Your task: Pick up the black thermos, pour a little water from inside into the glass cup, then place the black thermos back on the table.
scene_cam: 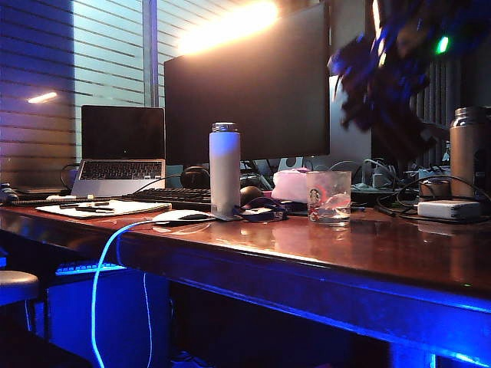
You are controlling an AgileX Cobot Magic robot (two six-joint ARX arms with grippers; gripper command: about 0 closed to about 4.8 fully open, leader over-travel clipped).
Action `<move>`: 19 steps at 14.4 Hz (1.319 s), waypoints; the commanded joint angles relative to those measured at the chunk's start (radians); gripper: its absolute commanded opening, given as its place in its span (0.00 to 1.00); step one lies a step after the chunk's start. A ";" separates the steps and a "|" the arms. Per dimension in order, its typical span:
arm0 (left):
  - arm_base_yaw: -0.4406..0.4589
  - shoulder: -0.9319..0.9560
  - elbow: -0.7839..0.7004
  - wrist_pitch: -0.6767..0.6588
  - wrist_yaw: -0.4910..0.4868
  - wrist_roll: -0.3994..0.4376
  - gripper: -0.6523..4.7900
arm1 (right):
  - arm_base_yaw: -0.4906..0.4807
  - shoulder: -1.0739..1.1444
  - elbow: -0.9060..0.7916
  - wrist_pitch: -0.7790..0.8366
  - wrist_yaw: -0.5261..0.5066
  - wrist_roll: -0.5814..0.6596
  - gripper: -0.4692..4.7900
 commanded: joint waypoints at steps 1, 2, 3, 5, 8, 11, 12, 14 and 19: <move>0.000 -0.003 0.005 0.005 0.006 0.001 0.11 | 0.000 -0.086 0.002 -0.019 -0.074 0.158 0.15; 0.000 -0.003 0.005 0.005 0.006 0.001 0.11 | 0.000 -0.101 0.002 -0.030 -0.096 0.196 0.15; 0.000 -0.003 0.005 0.005 0.007 0.001 0.11 | 0.000 -0.113 0.000 -0.043 -0.124 0.242 0.15; 0.000 -0.003 0.005 -0.005 0.007 0.001 0.11 | -0.003 -0.129 -0.026 -0.042 -0.172 0.320 0.15; 0.000 -0.003 0.005 -0.010 0.007 0.001 0.11 | -0.003 -0.156 -0.105 -0.029 -0.224 0.381 0.15; 0.000 -0.003 0.005 -0.011 0.007 0.001 0.11 | -0.003 -0.246 -0.249 0.059 -0.274 0.428 0.15; 0.000 -0.003 0.005 -0.011 0.007 0.000 0.11 | -0.003 -0.272 -0.309 0.118 -0.300 0.451 0.15; 0.000 -0.003 0.005 -0.023 0.007 0.000 0.11 | -0.003 -0.287 -0.412 0.247 -0.312 0.466 0.15; 0.000 -0.003 0.005 -0.040 0.007 0.000 0.11 | -0.003 -0.282 -0.603 0.414 -0.328 0.525 0.15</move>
